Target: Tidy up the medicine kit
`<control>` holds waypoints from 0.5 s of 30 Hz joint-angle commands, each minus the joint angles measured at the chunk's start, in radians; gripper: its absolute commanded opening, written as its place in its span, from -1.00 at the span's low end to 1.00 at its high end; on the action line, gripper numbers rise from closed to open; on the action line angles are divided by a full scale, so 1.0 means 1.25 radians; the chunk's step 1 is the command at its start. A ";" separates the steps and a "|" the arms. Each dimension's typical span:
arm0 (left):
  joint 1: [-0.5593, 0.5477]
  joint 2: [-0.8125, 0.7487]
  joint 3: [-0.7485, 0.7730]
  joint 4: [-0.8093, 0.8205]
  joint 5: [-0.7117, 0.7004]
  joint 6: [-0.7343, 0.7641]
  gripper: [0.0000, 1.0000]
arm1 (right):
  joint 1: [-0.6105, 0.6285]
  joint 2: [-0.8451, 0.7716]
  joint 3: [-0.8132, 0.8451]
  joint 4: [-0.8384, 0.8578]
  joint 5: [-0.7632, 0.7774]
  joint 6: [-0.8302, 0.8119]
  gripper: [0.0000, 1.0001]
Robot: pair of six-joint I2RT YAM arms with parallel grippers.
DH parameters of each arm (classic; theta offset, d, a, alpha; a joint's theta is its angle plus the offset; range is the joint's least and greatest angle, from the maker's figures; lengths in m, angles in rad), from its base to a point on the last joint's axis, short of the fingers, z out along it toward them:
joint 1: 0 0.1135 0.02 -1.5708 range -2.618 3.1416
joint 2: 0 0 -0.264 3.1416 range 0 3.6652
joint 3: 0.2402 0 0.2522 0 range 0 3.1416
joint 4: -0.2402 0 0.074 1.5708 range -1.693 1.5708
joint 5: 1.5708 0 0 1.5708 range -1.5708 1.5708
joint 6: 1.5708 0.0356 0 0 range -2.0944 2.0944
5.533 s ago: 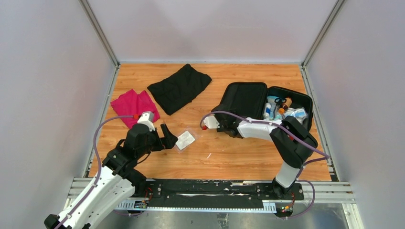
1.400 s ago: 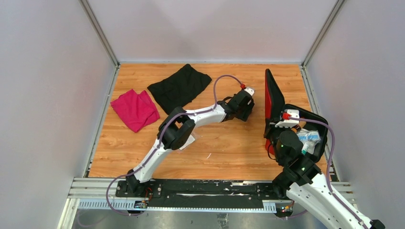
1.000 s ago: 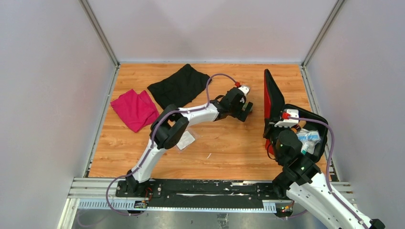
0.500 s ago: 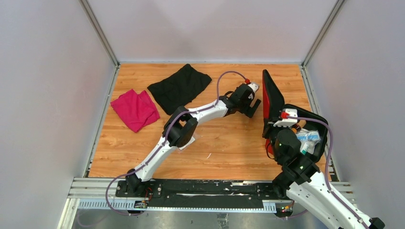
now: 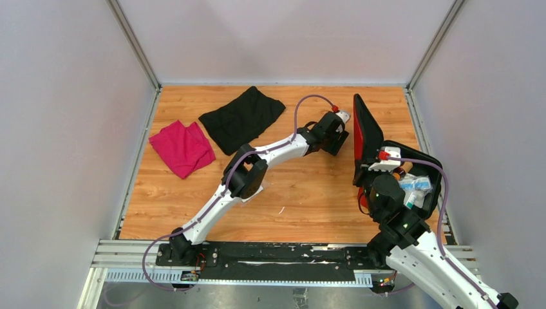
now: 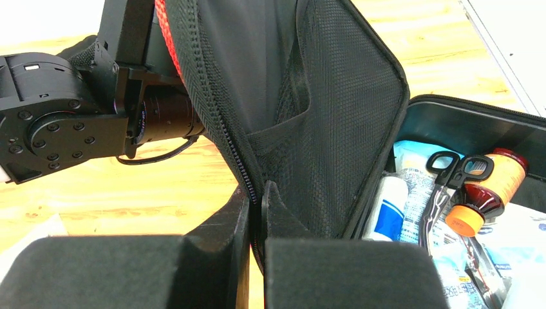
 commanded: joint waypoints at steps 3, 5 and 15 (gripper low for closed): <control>-0.007 0.025 -0.006 -0.073 0.032 0.014 0.23 | -0.011 0.008 -0.027 -0.031 0.020 0.039 -1.00; -0.007 0.008 -0.027 -0.065 0.027 0.005 0.13 | -0.011 0.008 -0.027 -0.031 0.019 0.038 -1.00; 0.002 -0.195 -0.268 0.052 -0.020 -0.040 0.01 | -0.010 0.014 -0.024 -0.037 0.005 0.018 -1.00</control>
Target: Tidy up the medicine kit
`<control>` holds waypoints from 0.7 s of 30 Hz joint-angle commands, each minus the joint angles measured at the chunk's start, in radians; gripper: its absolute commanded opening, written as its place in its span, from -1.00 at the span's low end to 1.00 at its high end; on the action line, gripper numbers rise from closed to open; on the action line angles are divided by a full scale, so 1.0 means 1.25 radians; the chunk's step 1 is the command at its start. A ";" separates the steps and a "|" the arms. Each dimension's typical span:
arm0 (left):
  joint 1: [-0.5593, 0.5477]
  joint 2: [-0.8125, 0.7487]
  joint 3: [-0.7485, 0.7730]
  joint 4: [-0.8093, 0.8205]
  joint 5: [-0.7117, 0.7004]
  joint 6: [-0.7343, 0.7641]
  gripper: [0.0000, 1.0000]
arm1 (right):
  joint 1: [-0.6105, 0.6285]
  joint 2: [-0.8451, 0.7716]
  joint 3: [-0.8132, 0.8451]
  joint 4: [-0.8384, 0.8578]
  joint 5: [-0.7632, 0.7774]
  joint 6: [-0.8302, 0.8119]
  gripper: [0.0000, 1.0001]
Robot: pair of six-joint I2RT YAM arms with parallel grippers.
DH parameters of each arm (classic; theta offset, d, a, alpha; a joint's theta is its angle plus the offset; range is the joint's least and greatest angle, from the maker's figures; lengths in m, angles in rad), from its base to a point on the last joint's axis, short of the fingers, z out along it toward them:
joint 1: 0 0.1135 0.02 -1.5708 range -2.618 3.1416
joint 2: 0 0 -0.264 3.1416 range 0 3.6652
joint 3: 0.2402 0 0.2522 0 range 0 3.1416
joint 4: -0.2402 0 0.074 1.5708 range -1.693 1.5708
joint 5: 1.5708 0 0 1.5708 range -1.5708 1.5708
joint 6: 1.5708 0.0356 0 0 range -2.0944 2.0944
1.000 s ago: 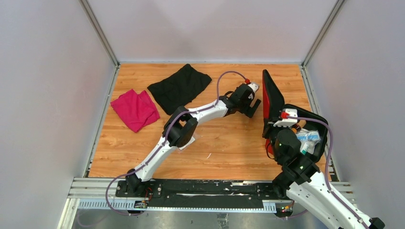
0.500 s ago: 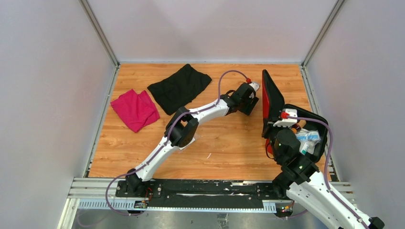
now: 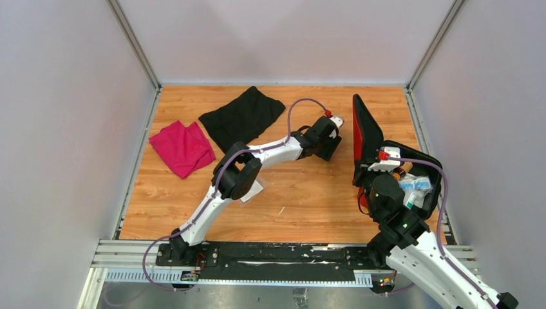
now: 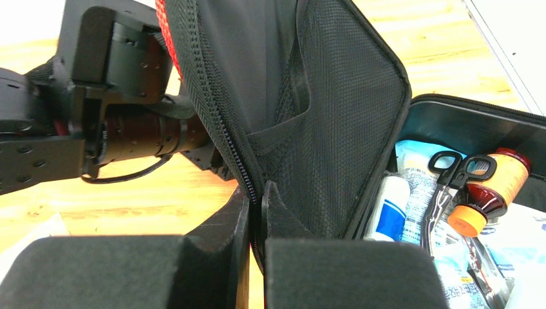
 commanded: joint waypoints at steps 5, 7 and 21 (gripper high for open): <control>0.008 -0.235 -0.241 0.052 -0.049 -0.041 0.01 | -0.010 0.051 -0.004 -0.063 -0.022 -0.021 -1.00; 0.010 -0.307 -0.324 0.070 -0.067 -0.050 0.01 | -0.010 0.075 0.000 -0.064 -0.051 -0.031 -1.00; 0.033 -0.886 -0.802 -0.019 -0.217 -0.116 0.11 | 0.038 0.441 0.091 0.129 -0.322 -0.211 -1.00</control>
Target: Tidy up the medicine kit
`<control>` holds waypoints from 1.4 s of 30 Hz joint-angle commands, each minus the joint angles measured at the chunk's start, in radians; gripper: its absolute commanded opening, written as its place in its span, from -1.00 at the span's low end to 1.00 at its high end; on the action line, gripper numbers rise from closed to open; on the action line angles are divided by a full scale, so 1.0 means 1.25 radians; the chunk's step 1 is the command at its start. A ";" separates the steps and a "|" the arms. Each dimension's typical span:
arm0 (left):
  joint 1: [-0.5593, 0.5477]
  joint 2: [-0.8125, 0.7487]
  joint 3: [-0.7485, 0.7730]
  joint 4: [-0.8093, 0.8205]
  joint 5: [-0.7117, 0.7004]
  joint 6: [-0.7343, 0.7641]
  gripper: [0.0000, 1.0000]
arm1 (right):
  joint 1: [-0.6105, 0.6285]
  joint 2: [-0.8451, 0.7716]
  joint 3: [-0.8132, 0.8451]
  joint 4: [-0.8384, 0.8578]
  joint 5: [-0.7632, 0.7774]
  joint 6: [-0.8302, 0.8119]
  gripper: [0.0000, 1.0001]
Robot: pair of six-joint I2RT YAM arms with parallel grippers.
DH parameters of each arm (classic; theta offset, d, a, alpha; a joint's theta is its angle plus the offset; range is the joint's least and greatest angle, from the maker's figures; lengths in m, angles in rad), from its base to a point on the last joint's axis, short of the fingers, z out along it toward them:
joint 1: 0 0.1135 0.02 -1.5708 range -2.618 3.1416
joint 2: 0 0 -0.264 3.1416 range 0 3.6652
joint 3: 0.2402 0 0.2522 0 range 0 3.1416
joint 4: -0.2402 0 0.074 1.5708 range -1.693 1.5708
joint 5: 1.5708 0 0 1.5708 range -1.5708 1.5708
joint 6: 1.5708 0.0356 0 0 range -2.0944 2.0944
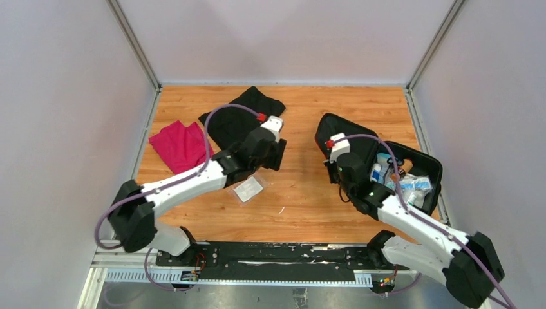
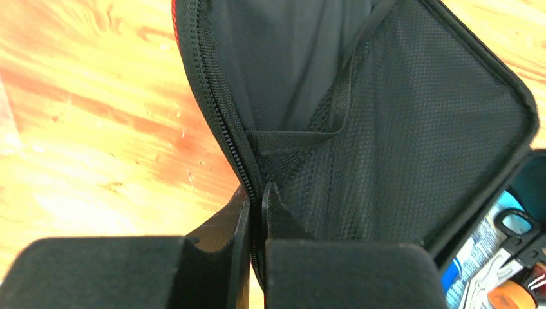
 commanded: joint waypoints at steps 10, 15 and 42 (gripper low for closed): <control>0.029 -0.390 -0.158 -0.255 -0.186 -0.040 0.14 | 0.222 0.348 0.153 0.199 -0.135 -0.132 -1.00; 0.033 -0.488 -0.169 -0.349 -0.233 -0.049 0.18 | 0.275 0.421 0.214 0.230 -0.111 -0.117 -0.86; 0.032 -0.361 -0.067 -0.219 -0.023 -0.062 0.19 | 0.151 -0.035 0.215 -0.233 0.329 0.271 0.46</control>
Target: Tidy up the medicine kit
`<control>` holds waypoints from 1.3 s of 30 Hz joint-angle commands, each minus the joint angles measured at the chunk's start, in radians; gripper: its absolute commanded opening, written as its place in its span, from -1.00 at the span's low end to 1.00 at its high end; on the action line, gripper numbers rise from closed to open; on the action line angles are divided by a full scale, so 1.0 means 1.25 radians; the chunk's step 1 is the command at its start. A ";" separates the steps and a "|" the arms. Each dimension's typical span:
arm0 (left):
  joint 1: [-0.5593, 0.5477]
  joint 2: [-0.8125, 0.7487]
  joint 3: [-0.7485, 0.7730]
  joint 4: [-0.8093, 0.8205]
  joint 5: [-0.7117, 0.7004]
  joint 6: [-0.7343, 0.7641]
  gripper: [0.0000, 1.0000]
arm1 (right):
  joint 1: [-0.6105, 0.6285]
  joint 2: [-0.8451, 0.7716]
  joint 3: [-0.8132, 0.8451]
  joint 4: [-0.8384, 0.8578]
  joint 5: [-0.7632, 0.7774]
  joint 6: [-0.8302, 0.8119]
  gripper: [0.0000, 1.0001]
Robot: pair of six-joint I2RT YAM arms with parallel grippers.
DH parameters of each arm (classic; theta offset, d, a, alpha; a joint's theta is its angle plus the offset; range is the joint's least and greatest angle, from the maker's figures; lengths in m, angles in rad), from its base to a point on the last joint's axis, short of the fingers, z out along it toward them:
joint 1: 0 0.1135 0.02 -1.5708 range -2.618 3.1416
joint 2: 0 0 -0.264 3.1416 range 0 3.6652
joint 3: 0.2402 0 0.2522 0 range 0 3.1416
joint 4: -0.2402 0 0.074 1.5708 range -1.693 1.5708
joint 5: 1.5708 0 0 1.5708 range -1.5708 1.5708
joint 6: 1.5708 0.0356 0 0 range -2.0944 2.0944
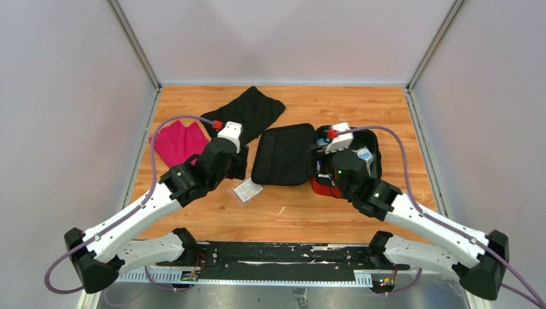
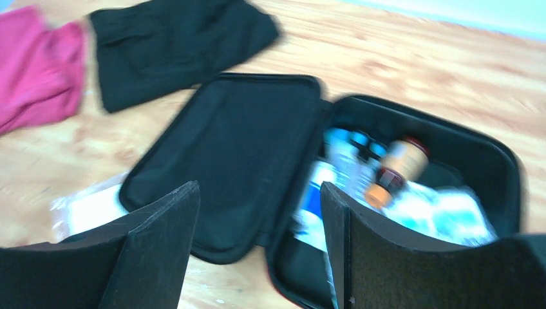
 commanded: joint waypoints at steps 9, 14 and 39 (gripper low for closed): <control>-0.032 0.392 0.198 0.374 0.294 -0.023 0.19 | -0.153 -0.365 -0.059 -0.308 0.159 0.252 0.45; -0.054 0.595 0.357 0.439 0.362 -0.027 0.19 | -0.152 -0.469 -0.084 -0.333 0.182 0.239 0.45; -0.080 1.015 0.773 0.284 0.446 0.099 0.72 | -0.153 -0.565 -0.136 -0.414 0.223 0.249 0.43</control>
